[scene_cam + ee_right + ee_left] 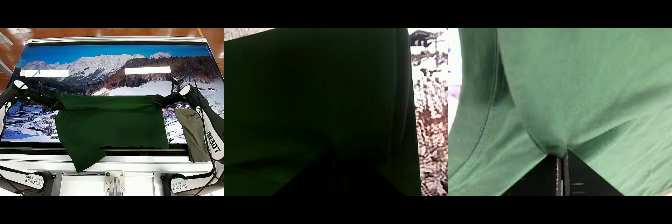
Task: Fold the shirts.
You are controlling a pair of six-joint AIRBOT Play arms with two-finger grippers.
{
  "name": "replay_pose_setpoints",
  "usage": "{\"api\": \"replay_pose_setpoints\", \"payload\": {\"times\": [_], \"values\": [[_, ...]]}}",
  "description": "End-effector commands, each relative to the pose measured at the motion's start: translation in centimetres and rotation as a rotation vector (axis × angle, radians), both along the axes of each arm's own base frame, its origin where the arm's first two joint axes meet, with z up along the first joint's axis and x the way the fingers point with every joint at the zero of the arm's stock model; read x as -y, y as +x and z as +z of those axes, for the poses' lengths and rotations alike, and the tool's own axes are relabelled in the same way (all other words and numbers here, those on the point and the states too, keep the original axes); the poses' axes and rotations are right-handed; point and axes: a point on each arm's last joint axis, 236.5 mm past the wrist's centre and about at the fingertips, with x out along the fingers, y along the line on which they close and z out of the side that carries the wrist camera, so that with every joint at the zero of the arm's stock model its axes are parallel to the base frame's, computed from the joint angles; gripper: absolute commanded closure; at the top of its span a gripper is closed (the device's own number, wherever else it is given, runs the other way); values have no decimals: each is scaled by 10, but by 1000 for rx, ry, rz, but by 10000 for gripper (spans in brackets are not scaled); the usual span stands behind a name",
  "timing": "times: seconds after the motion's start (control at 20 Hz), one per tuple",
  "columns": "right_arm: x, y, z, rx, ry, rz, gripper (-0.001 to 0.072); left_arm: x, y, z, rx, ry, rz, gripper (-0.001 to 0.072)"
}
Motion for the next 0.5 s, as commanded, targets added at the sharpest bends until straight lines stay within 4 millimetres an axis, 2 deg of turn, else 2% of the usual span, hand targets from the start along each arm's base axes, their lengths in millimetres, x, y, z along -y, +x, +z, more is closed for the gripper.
{"api": "replay_pose_setpoints", "payload": {"times": [0.0,0.05,0.1,0.15,0.2,0.25,0.3,0.35,0.4,0.45], "values": [[-2,-8,-3,-50,27,-26,549,6,-14,0,-70,-29,-10,635],[-5,-10,4,-48,47,-27,310,8,-22,4,-97,-51,-23,416],[-3,-13,15,-41,48,-10,167,6,-29,10,-121,-64,-27,202],[0,-19,31,-33,36,30,153,1,-37,21,-137,-77,-36,170],[8,-28,48,-29,7,73,153,-6,-43,35,-133,-86,-37,175],[25,-44,63,-48,-45,108,153,-16,-47,50,-110,-76,-34,224],[47,-70,73,-110,-105,134,154,-29,-56,64,-83,-43,-45,248],[75,-106,80,-224,-161,139,158,-48,-72,74,-73,17,-42,247],[95,-141,83,-333,-165,132,158,-61,-92,77,-76,59,-32,243],[105,-173,86,-415,-116,111,158,-66,-119,74,-94,67,-8,241]]}}
